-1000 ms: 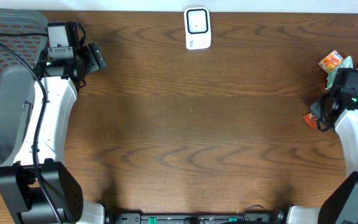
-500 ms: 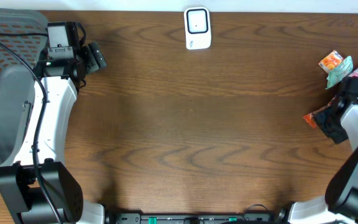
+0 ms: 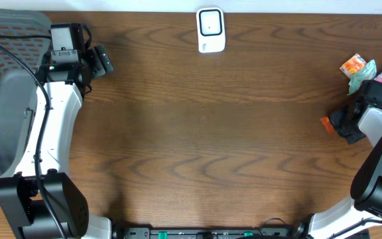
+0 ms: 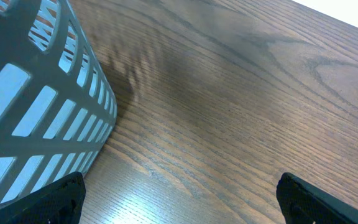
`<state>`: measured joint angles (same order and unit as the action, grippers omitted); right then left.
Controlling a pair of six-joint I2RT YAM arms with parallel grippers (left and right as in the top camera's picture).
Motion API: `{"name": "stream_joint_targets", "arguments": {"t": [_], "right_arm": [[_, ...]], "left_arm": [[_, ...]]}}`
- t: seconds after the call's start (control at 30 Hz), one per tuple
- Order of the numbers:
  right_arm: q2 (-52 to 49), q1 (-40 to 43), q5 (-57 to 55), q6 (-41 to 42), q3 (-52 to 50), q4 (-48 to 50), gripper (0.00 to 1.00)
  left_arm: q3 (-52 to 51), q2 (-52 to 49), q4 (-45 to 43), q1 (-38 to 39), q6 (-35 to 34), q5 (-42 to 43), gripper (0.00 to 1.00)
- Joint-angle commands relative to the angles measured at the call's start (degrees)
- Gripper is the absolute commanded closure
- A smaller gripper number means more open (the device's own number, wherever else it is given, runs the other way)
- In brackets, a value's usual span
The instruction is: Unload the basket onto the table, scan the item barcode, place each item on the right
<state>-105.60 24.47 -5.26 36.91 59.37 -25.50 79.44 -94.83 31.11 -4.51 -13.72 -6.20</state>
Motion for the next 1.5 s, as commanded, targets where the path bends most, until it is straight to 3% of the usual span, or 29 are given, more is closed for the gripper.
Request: {"name": "stream_joint_targets", "arguments": {"t": [0.0,0.6,0.77,1.0,1.3,1.47], "right_arm": [[-1.68,0.17,7.41,0.76,-0.37,1.42,0.99],[-1.68,-0.15,10.12,0.35,-0.35,27.76,0.94],[-1.64,-0.13,12.22,-0.70,-0.15,30.27,0.96],[0.59,-0.20,16.09,-3.80,-0.02,25.18,0.99],[3.58,-0.68,5.57,-3.72,-0.02,6.08,0.99],[2.91,-1.11,-2.34,-3.72,-0.17,3.23,0.99]], "left_arm": [[0.28,-0.28,0.15,-0.24,-0.48,-0.50,0.02],[0.28,-0.28,0.15,-0.24,-0.48,-0.50,0.02],[0.28,-0.28,0.15,-0.24,-0.48,-0.50,0.02],[0.28,-0.28,0.15,-0.24,-0.48,-0.50,0.02],[0.28,-0.28,0.15,-0.24,-0.48,-0.50,0.02],[0.28,-0.28,0.15,-0.24,-0.48,-0.50,0.02]]}}
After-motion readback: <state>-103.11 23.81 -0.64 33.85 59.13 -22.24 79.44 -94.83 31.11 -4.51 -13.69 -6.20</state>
